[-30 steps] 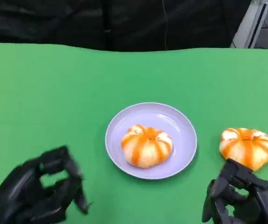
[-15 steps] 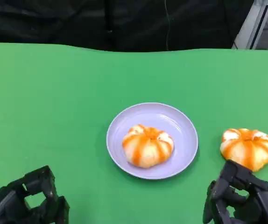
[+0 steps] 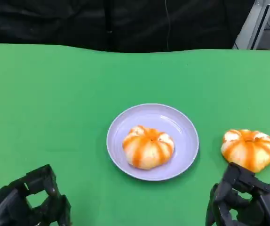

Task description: Grasp the bread from the table and place it into the plate.

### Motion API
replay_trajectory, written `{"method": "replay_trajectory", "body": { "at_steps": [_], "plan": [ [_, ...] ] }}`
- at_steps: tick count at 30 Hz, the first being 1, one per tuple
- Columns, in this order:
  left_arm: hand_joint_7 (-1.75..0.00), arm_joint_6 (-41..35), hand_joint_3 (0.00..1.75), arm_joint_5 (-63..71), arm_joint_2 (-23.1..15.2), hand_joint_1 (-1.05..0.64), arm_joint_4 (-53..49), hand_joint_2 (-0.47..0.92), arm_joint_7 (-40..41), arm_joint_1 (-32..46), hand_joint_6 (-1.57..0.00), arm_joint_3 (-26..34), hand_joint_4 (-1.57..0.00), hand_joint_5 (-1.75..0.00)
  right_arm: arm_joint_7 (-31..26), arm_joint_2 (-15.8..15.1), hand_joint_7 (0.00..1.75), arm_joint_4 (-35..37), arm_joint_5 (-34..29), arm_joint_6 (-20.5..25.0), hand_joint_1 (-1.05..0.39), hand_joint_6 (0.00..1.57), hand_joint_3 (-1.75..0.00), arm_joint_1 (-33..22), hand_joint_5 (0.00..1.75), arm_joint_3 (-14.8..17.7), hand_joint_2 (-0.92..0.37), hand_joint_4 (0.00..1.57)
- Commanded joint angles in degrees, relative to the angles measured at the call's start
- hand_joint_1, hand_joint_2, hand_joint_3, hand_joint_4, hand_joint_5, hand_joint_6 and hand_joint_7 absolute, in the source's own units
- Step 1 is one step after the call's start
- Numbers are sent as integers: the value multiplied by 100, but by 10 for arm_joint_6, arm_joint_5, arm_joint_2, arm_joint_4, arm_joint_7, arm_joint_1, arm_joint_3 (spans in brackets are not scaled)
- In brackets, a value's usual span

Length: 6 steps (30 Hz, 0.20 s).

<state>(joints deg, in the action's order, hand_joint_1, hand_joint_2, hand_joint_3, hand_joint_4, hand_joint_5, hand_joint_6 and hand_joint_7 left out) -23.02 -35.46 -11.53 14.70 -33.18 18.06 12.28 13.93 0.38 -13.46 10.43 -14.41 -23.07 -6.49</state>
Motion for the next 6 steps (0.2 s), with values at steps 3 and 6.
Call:
{"method": "replay_trajectory", "body": {
  "at_steps": [3, 6],
  "plan": [
    [-175, 10, 109, 7, -4, -15, 9, 64, 17, 4, -70, 4, -83, -175, -3, -2, 169, -7, 3, -2, -13, 68, -123, -5, 175, 2, -56, 86],
    [-175, 17, 109, 11, -6, -17, 8, 64, 16, 5, -69, 4, -82, -175, -1, -3, 169, -6, 3, -5, -13, 68, -123, -4, 175, 2, -56, 85]
  ]
}}
